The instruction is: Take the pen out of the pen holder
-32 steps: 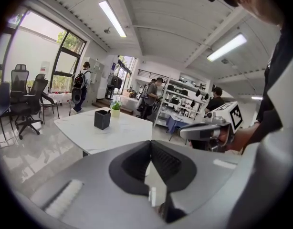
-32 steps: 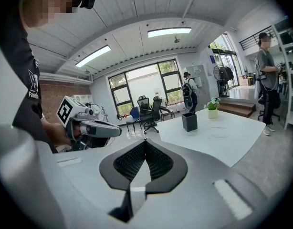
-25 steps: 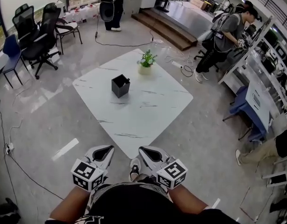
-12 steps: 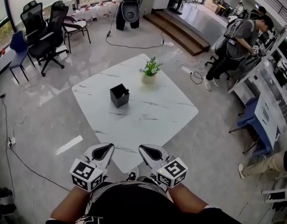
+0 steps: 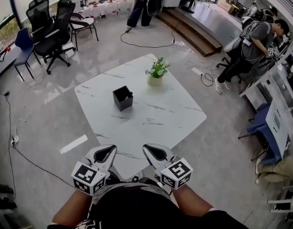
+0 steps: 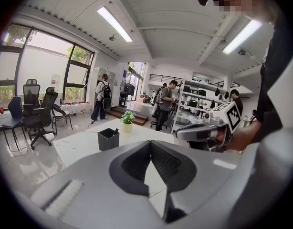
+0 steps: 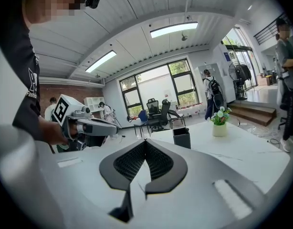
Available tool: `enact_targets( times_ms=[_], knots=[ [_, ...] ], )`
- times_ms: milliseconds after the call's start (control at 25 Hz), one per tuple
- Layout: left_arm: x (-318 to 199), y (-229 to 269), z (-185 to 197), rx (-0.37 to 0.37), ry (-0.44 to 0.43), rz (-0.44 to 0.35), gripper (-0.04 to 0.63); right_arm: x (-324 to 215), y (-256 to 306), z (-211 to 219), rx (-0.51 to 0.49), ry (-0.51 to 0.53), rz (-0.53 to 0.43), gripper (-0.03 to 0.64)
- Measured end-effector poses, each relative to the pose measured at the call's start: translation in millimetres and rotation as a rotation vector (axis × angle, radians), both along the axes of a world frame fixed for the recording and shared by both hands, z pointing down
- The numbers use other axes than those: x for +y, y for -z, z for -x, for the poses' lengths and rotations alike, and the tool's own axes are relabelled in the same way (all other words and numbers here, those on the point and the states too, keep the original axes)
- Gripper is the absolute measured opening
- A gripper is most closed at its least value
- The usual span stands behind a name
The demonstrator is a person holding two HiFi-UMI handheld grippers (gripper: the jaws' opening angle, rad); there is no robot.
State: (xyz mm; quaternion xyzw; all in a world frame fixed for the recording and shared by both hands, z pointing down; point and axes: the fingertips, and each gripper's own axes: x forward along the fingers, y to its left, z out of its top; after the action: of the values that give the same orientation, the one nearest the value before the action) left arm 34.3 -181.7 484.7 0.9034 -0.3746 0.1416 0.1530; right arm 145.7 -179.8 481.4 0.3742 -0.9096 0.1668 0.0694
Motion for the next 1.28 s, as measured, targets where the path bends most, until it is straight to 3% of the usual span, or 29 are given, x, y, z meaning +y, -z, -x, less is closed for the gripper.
enact_targets(
  times_ms=[680,1280],
  knots=[
    [-44,2,26,0.006,-0.195,0.016,0.057,-22,2,24,0.038,-0.208,0.005,0.000],
    [-55,-4,61,0.030,-0.197,0.032,0.057,-34,-4,50,0.082,-0.228,0.031,0.000]
  ],
)
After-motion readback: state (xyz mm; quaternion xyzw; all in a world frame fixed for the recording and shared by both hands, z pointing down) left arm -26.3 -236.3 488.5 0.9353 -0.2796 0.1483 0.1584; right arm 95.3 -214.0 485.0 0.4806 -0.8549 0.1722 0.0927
